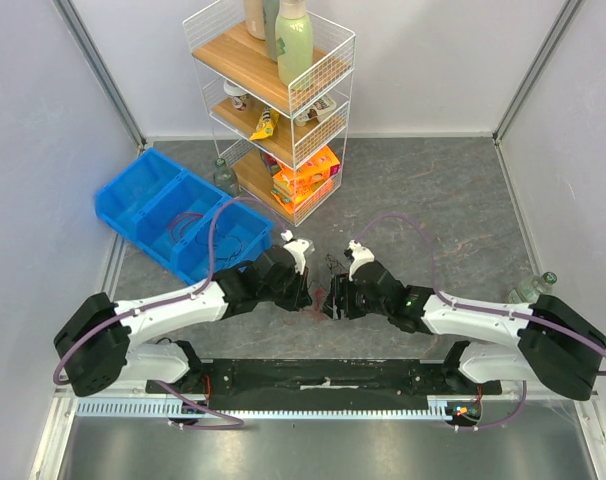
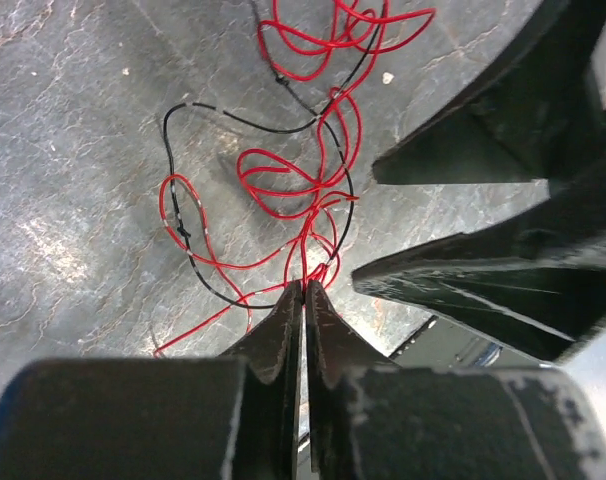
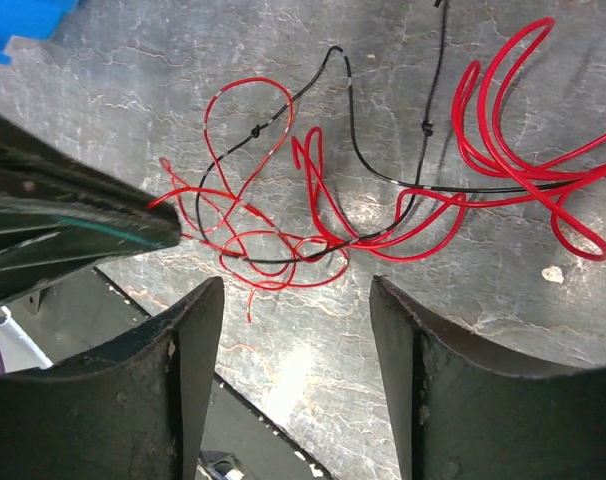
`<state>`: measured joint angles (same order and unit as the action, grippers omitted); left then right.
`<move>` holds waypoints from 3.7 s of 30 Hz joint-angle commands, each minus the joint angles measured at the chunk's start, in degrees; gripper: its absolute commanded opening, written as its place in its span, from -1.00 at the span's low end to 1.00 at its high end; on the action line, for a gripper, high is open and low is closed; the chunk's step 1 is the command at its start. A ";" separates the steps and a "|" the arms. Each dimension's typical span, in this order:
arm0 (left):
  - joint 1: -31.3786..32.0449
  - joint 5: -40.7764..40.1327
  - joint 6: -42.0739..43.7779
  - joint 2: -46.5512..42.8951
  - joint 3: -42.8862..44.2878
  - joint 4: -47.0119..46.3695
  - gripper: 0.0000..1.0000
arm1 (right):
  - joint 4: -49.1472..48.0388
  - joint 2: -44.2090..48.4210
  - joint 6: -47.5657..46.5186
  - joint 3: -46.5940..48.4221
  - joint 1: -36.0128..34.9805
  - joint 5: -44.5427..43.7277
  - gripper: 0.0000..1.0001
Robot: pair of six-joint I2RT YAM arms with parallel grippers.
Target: Untangle the cables
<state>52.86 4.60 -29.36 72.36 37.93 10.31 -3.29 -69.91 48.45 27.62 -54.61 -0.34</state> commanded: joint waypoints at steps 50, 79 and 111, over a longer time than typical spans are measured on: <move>0.22 -36.55 13.36 -31.67 32.83 19.57 -0.96 | 1.27 1.96 -1.77 -3.27 7.94 -7.92 0.64; -38.70 -40.63 16.36 -0.47 51.37 18.00 -0.96 | 6.54 13.22 -0.46 -4.77 7.94 -6.52 0.64; -43.29 12.39 -5.25 -13.73 16.76 6.34 0.44 | 7.68 6.54 -4.50 0.59 8.03 -6.69 0.65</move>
<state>8.23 -11.03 -29.45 60.51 61.71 25.12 4.21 -61.93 46.30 23.99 -46.76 -6.09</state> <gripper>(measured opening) 0.766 0.823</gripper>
